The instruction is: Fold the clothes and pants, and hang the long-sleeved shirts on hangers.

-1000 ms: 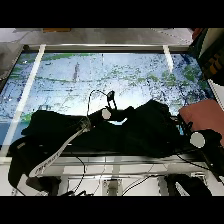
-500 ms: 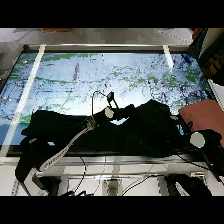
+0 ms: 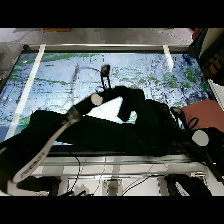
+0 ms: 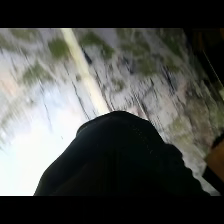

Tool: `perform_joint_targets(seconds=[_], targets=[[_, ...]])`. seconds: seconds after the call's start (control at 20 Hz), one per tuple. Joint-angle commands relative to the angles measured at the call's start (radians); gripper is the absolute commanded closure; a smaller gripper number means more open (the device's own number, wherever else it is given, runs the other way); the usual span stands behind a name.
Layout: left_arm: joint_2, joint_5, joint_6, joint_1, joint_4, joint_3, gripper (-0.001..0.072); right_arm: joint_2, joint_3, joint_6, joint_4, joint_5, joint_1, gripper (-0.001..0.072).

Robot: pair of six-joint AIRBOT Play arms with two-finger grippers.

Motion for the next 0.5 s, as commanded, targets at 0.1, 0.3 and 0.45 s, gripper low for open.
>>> perform_joint_targets(seconds=[0.1,0.3,0.45], targets=[[0.17,0.135,0.079,0.102,0.36,0.005,0.0685,0.001,0.139,0.0,-0.037,-0.391,0.001,0.0148],[0.202,0.124,0.079,0.195,0.609,0.004,0.0686,0.0,0.175,0.0,-0.127,-0.443,0.001,0.0157],[0.203,0.063,0.078,0.284,0.66,0.004,0.0686,-0.003,0.175,-0.001,-0.212,-0.415,-0.007,0.0157]])
